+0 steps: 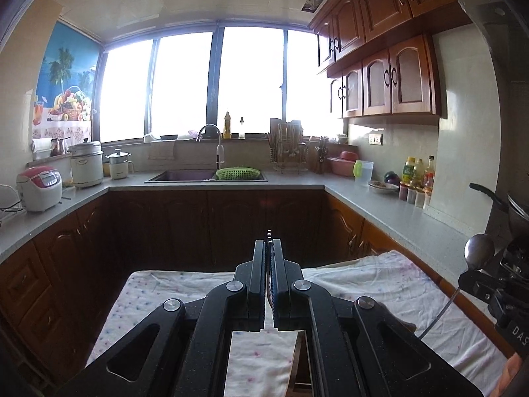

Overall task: Organize utensils
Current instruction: 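Lift the fork with the left tool while the right tool lifts the ladle toward the holder, then lower the fork into the wooden holder while the right tool inserts the ladle, then open both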

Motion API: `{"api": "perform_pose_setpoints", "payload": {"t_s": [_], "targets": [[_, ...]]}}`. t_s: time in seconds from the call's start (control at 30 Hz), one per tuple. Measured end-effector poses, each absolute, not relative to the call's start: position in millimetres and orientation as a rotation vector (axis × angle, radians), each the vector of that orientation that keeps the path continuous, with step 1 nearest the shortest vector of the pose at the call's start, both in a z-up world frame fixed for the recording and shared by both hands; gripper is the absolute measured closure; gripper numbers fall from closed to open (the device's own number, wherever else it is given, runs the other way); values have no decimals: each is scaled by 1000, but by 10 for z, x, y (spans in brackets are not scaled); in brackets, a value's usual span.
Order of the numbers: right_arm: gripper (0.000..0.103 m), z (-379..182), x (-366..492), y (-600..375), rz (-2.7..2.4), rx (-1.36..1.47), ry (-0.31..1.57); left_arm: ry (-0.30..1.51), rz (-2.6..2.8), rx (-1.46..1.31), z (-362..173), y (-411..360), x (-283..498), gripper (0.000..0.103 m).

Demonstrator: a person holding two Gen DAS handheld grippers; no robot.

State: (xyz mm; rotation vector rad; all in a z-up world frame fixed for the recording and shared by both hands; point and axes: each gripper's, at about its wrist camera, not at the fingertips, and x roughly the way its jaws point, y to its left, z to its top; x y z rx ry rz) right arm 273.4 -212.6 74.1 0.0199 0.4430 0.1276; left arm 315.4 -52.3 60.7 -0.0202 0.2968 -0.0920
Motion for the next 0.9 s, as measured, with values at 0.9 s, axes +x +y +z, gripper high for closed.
{"api": "perform_pose_setpoints", "payload": {"t_s": [0.9], "targets": [[95, 105, 2978, -2242, 156, 104, 618, 463, -181, -45, 333, -402, 3500, 74]]}}
